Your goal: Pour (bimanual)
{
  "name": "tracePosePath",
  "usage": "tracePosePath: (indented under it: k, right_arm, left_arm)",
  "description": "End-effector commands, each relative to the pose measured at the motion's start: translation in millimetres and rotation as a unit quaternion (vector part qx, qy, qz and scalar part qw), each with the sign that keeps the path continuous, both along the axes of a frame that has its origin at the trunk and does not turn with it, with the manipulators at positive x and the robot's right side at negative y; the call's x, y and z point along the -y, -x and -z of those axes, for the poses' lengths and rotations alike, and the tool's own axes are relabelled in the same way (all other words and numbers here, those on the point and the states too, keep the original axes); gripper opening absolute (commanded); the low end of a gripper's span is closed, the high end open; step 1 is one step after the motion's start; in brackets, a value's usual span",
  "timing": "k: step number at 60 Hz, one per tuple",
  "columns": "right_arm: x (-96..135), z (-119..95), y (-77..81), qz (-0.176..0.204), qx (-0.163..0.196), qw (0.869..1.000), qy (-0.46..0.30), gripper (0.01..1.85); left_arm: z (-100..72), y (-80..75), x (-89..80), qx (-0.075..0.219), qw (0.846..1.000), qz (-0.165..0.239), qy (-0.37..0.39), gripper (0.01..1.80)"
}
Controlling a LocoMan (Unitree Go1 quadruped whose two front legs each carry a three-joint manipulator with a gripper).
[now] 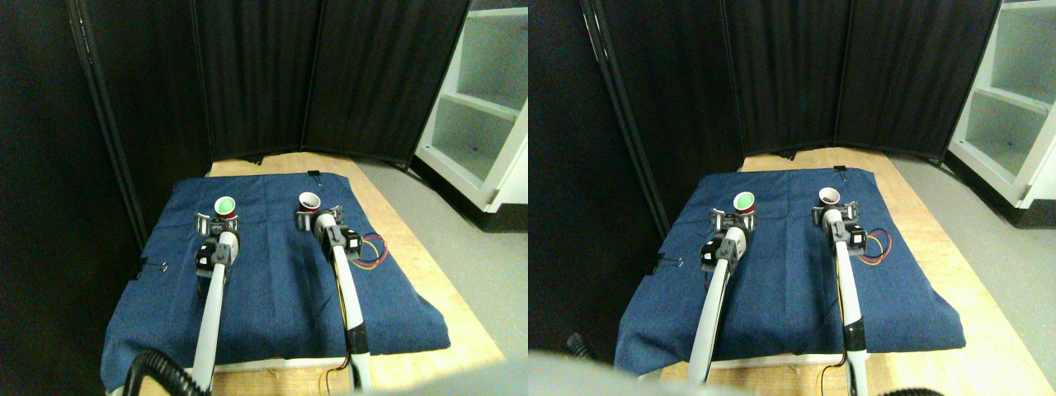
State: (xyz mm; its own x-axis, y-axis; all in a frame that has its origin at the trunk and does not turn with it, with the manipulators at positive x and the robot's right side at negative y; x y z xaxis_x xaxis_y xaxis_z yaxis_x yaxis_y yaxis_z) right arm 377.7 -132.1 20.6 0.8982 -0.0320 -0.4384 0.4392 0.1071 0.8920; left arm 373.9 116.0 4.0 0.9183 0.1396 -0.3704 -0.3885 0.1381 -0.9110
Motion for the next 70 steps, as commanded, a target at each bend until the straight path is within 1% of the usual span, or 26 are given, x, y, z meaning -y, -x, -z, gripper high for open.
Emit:
tracePosePath:
  k: [1,3,6,9,13,16,19,21,24,27,28,29,30,32,34,35,39,43,49,58,67,70]
  right_arm:
    - [-3,-11,-1.5,0.005,0.034,0.999,0.003,0.76]
    - [-4,-12,-0.5,0.009,0.043,0.999,0.011,0.62]
    - [-6,-14,0.9,0.01,0.055,0.998,0.006,0.54]
    - [-6,-15,2.5,0.01,0.059,0.998,0.004,0.53]
    - [-8,-18,6.2,0.016,0.071,0.997,0.007,0.45]
    - [-9,-21,9.1,0.023,0.084,0.996,0.019,0.33]
    - [-10,-22,10.8,0.025,0.089,0.995,0.025,0.33]
    - [-10,-24,14.0,0.024,0.101,0.994,0.047,0.33]
    - [-10,-27,16.5,0.033,0.107,0.993,0.041,0.33]
    - [-9,-29,18.2,0.033,0.111,0.992,0.041,0.33]
    - [-9,-29,18.2,0.033,0.111,0.992,0.041,0.33]
    - [-9,-30,18.3,0.033,0.113,0.992,0.038,0.33]
    - [-9,-31,18.3,0.032,0.117,0.992,0.034,0.33]
    - [-9,-31,18.5,0.032,0.118,0.992,0.03,0.33]
    - [-9,-32,19.3,0.031,0.12,0.992,0.016,0.33]
    - [-9,-33,19.8,0.032,0.119,0.992,0.013,0.33]
    - [-9,-34,20.8,0.035,0.119,0.992,0.017,0.33]
    - [-9,-35,21.2,0.026,0.127,0.991,0.017,0.33]
    - [-9,-34,20.8,0.022,0.13,0.991,0.01,0.33]
    - [-12,-34,23.0,0.025,0.124,0.992,0.015,0.33]
    - [-13,-33,23.4,0.023,0.125,0.992,0.022,0.33]
    - [-13,-33,24.0,0.024,0.122,0.992,0.024,0.33]
  left_arm:
    - [-16.2,-0.7,1.1,0.043,0.999,-0.004,0.006,0.94]
    - [-19.7,1.9,1.8,0.051,0.999,0.001,0.006,0.89]
    - [-23.6,4.8,2.6,0.059,0.998,0.007,0.007,0.85]
    - [-25.7,5.9,2.7,0.062,0.998,0.007,0.009,0.84]
    - [-29.2,9.2,2.9,0.071,0.997,0.007,0.016,0.75]
    - [-31.9,14.3,5.0,0.086,0.996,0.011,0.01,0.7]
    - [-32.6,15.1,5.0,0.092,0.996,0.009,0.012,0.69]
    - [-34.4,17.4,5.6,0.103,0.995,0.01,0.007,0.68]
    - [-37.2,21.2,7.1,0.115,0.993,0.008,0.005,0.64]
    - [-39.6,22.6,7.0,0.13,0.991,0.007,0.0,0.59]
    - [-39.6,22.6,7.0,0.13,0.991,0.007,0.0,0.59]
    - [-40.8,23.1,7.1,0.138,0.99,0.004,-0.005,0.56]
    - [-42.2,23.8,7.0,0.148,0.989,0.006,-0.012,0.56]
    - [-42.8,24.0,6.9,0.15,0.989,0.004,-0.015,0.59]
    - [-44.5,25.2,6.9,0.158,0.987,-0.001,-0.023,0.76]
    - [-44.8,25.4,6.9,0.163,0.986,-0.003,-0.022,0.8]
    - [-46.1,26.6,7.5,0.172,0.985,-0.013,-0.011,0.82]
    - [-48.0,26.6,7.6,0.19,0.981,-0.028,-0.017,0.8]
    - [-47.6,25.9,7.0,0.195,0.98,-0.031,-0.025,0.75]
    - [-45.4,24.9,7.0,0.192,0.98,-0.032,-0.03,0.76]
    - [-42.1,23.3,8.6,0.193,0.981,-0.03,-0.016,0.76]
    - [-40.9,22.5,8.9,0.195,0.98,-0.025,0.002,0.77]
